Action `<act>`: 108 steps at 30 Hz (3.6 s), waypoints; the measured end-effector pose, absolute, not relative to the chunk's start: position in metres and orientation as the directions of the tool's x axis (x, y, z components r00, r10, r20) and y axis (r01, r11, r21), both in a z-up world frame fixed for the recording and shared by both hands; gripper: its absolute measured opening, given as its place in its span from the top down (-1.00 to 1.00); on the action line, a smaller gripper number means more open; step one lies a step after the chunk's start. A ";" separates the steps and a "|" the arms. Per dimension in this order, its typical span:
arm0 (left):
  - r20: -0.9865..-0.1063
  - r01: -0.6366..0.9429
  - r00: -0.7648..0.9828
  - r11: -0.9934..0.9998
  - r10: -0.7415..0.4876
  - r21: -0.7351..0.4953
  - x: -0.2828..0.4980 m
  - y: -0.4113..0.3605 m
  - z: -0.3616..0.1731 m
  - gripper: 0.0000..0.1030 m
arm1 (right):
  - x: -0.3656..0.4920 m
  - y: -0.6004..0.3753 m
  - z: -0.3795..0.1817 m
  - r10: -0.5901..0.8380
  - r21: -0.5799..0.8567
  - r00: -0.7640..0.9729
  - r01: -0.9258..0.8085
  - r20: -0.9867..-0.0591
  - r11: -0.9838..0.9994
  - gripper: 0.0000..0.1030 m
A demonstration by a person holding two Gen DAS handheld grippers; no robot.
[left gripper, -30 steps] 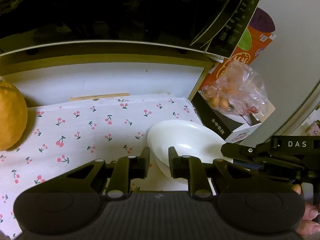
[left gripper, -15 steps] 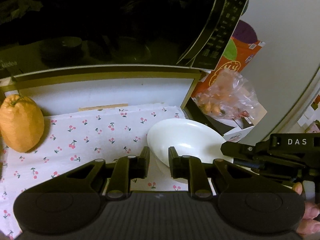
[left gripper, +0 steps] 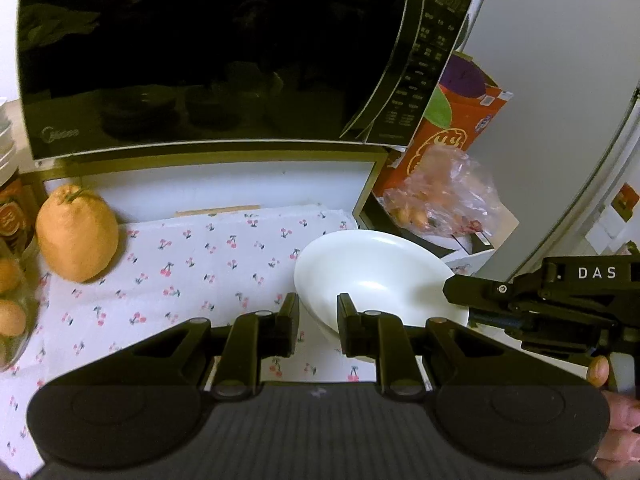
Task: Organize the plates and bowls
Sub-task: 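Lift the nested bowls with both grippers and carry them over the plate stack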
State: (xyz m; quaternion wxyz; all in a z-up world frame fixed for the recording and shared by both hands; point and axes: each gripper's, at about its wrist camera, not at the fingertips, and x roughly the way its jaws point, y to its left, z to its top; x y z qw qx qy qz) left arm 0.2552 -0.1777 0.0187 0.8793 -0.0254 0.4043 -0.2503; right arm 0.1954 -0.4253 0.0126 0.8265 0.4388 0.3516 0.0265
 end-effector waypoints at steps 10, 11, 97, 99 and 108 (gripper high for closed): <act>-0.706 0.406 0.534 0.874 -0.465 -0.268 0.218 -0.163 0.018 0.65 | 0.160 -0.415 0.013 0.367 0.749 0.743 0.264 -0.560 0.607 0.67; -0.708 0.405 0.532 0.874 -0.464 -0.269 0.214 -0.162 0.018 0.65 | 0.156 -0.414 0.012 0.368 0.749 0.741 0.265 -0.561 0.607 0.67; -0.772 0.487 0.496 0.863 -0.398 -0.132 0.118 -0.163 -0.033 0.63 | 0.095 -0.369 -0.018 0.255 0.450 0.522 0.290 -0.814 0.844 0.61; -0.773 0.489 0.493 0.862 -0.399 -0.134 0.119 -0.163 -0.034 0.62 | 0.094 -0.369 -0.018 0.256 0.453 0.525 0.290 -0.812 0.843 0.61; -0.785 0.495 0.477 0.859 -0.396 -0.132 0.119 -0.164 -0.038 0.59 | 0.094 -0.369 -0.018 0.256 0.450 0.520 0.289 -0.815 0.845 0.61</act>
